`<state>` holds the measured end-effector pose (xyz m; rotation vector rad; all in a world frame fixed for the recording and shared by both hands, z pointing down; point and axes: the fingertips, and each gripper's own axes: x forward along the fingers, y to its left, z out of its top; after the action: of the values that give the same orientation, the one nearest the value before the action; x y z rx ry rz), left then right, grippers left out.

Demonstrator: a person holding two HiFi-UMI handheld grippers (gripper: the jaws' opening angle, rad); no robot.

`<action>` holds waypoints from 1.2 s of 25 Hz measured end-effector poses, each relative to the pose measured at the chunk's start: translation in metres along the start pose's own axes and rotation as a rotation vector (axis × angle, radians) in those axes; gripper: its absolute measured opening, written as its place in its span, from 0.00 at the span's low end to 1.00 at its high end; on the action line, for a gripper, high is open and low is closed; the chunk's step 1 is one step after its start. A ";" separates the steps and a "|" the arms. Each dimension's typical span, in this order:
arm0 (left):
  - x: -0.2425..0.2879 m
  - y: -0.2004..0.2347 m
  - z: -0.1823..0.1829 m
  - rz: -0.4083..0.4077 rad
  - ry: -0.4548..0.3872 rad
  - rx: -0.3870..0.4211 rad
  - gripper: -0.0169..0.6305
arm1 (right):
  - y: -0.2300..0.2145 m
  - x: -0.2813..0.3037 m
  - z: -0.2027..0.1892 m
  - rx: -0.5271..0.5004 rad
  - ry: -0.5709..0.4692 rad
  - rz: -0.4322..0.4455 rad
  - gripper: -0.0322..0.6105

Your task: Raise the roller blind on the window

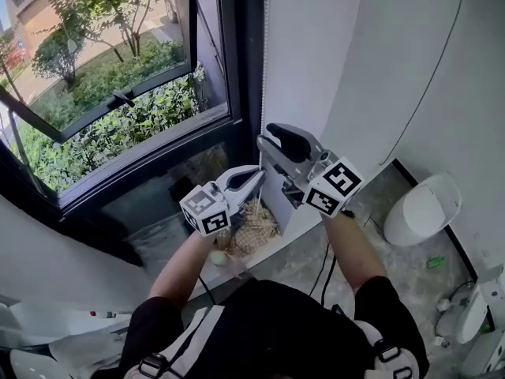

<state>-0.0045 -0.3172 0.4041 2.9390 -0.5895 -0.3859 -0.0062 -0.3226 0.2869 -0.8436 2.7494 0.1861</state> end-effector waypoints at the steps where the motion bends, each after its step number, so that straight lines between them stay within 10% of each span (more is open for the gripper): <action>1: -0.001 -0.001 0.000 -0.002 -0.007 -0.002 0.04 | -0.002 0.006 0.006 0.017 -0.017 -0.001 0.25; 17: -0.004 -0.005 -0.007 0.015 -0.004 -0.001 0.04 | -0.003 0.004 0.034 0.021 -0.134 -0.011 0.08; 26: -0.035 0.002 -0.171 0.024 0.396 -0.137 0.04 | 0.003 -0.035 -0.136 0.028 0.234 -0.060 0.06; 30: -0.053 -0.001 -0.171 -0.009 0.384 -0.142 0.17 | 0.004 -0.045 -0.145 0.082 0.226 -0.076 0.06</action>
<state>-0.0049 -0.2844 0.5801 2.7702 -0.4735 0.1319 -0.0022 -0.3241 0.4390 -1.0000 2.9017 -0.0398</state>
